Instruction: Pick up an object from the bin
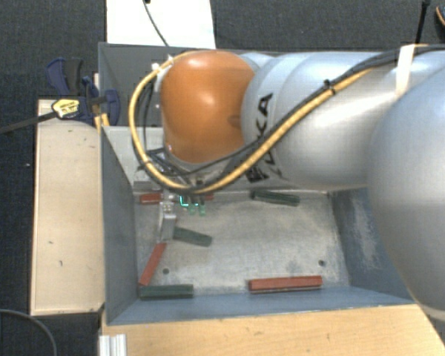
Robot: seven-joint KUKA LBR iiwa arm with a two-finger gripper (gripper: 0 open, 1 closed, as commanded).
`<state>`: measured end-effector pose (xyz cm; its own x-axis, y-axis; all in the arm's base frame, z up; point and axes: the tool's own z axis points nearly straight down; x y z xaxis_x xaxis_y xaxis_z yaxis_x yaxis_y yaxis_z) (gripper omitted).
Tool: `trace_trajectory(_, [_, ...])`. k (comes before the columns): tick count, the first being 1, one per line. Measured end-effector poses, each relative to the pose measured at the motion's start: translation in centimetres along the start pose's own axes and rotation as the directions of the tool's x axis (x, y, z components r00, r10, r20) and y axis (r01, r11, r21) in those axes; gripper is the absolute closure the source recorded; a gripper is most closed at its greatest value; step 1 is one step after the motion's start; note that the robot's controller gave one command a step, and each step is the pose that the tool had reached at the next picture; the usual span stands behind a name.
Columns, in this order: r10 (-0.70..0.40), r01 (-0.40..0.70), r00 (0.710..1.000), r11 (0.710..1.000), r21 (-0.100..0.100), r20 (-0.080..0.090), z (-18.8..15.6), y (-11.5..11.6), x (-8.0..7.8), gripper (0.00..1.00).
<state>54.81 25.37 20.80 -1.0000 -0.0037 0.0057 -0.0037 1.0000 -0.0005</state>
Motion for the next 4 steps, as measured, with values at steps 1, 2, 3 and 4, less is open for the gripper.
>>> trace_trajectory(1, [0.006, -0.006, 1.000, 1.000, -0.002, 0.008, -0.5, -0.1, -0.2, 0.00])
trace_trajectory(2, [-0.305, 0.305, 0.952, 0.952, 0.000, 0.014, 5.4, -0.5, 0.8, 0.00])
trace_trajectory(3, [-0.214, 0.214, 0.977, 0.977, 0.000, 0.005, 6.9, -3.0, 1.3, 0.00])
trace_trajectory(4, [-0.214, 0.214, 0.977, 0.977, 0.001, 0.005, 7.3, -2.1, 1.6, 0.00])
